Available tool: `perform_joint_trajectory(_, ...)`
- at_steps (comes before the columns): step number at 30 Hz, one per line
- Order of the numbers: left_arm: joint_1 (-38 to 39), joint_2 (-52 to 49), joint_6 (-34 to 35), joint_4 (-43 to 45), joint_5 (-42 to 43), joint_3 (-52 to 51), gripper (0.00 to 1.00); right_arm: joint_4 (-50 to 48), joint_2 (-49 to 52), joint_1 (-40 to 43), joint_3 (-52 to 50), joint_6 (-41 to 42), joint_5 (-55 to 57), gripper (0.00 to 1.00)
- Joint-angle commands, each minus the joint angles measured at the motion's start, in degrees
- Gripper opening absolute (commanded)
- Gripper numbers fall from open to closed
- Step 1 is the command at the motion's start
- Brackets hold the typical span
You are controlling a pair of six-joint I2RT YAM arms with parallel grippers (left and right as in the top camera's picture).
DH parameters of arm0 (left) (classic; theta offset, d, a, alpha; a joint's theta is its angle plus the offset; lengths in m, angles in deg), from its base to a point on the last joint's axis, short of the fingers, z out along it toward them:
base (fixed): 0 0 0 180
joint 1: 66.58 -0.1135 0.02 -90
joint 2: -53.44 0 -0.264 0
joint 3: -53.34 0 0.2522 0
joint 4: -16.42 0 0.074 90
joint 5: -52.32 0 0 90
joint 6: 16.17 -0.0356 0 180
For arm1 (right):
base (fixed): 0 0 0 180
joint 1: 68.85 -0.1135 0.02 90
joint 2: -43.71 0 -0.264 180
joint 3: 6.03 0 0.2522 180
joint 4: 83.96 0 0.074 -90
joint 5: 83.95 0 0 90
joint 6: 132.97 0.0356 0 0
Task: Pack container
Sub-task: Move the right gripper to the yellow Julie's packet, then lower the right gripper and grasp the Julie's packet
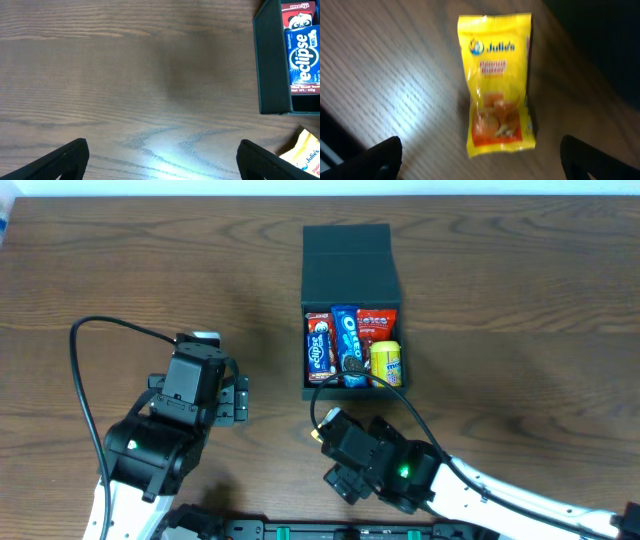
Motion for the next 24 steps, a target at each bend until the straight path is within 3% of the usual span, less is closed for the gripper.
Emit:
perform_joint_trajectory(1, -0.2, 0.0, -0.3, -0.2, 0.0, 0.0, 0.95, -1.5, 2.5, 1.7, 0.1, -2.9, 1.3, 0.99)
perform_joint_trajectory(9, -0.2, 0.0, -0.3, -0.2, 0.0, 0.0, 0.95, -5.9, 9.0, 4.6, 0.1, -4.6, 0.8, 0.99)
perform_joint_trajectory(24, -0.2, 0.0, -0.3, -0.2, 0.0, 0.0, 0.95, -9.2, 11.7, 5.5, -0.1, -6.8, -4.5, 0.99)
